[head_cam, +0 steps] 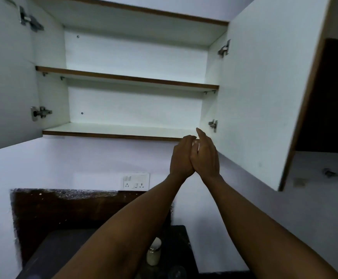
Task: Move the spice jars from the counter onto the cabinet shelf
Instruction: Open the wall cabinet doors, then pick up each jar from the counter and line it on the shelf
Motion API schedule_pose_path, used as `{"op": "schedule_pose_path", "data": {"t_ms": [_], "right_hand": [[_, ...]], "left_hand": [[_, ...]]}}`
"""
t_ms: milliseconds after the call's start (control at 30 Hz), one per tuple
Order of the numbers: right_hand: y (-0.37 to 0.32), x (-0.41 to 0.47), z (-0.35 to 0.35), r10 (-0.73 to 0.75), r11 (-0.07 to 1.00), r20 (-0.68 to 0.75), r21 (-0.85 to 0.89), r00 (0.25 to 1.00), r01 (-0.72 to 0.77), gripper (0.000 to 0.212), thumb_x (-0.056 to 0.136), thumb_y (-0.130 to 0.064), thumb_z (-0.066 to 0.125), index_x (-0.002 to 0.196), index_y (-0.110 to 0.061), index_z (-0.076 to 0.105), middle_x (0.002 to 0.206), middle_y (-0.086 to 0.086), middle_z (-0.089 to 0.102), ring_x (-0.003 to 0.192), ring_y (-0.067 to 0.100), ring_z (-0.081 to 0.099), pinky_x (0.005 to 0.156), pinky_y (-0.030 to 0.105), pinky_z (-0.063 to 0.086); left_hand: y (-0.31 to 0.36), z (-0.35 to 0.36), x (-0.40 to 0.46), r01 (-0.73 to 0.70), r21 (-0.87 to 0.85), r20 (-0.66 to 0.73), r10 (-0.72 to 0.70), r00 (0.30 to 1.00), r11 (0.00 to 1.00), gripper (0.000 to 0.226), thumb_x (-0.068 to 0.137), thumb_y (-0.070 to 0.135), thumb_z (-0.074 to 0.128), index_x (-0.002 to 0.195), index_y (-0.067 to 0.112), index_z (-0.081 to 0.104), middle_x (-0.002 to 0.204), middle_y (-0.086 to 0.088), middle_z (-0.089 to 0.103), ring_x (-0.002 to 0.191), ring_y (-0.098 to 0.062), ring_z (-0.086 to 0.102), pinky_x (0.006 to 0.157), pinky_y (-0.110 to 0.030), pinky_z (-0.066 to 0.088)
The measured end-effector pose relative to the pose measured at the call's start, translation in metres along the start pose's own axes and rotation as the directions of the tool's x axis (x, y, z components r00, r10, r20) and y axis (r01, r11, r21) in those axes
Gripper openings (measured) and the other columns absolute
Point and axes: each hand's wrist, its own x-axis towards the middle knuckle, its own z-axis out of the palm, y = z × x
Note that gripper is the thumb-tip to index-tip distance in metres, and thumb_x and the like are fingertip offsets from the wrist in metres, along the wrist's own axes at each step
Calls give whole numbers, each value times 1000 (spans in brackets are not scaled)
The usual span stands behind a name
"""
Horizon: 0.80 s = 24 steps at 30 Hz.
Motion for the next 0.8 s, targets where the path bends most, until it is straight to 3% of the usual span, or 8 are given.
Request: {"op": "schedule_pose_path", "data": {"t_ms": [167, 367, 533, 700, 800], "right_hand": [[-13, -9, 119, 10, 1000, 103, 9, 995, -11, 50, 105, -20, 48, 154, -13, 43, 155, 5, 51, 144, 21, 48, 118, 32, 38], [-30, -4, 237, 31, 999, 165, 37, 986, -38, 49, 105, -22, 50, 153, -11, 46, 155, 5, 52, 143, 20, 50, 119, 32, 40], [-27, -16, 293, 92, 994, 191, 33, 977, -101, 48, 106, -24, 49, 152, -12, 46, 154, 5, 52, 143, 20, 50, 118, 35, 41], [10, -82, 332, 229, 972, 317, -24, 920, -234, 47, 106, -27, 46, 151, -14, 48, 149, 6, 57, 137, 22, 53, 116, 36, 42], [39, -126, 346, 314, 947, 387, -65, 867, -314, 44, 105, -24, 46, 147, -12, 51, 140, 10, 63, 130, 25, 59, 109, 30, 42]], "left_hand": [[-115, -33, -14, 81, 63, -31, -79, 996, 995, 48, 96, 29, 68, 137, 5, 60, 133, -6, 67, 123, -21, 65, 103, -36, 52], [-229, -67, -5, 187, 86, -15, -187, 982, 979, 49, 101, 27, 62, 143, 2, 56, 145, -11, 61, 135, -25, 58, 111, -44, 47], [-280, -71, -26, 249, 83, 19, -252, 968, 965, 58, 104, 39, 40, 149, 5, 52, 153, -10, 54, 143, -25, 51, 119, -44, 40], [-320, -52, -92, 326, 171, 195, -356, 914, 930, 54, 104, 38, 40, 151, 11, 47, 155, -6, 51, 143, -21, 49, 120, -42, 39], [-336, -33, -137, 346, 215, 267, -396, 879, 913, 44, 102, 32, 45, 142, 14, 53, 143, -2, 58, 129, -18, 58, 111, -42, 47]]}}
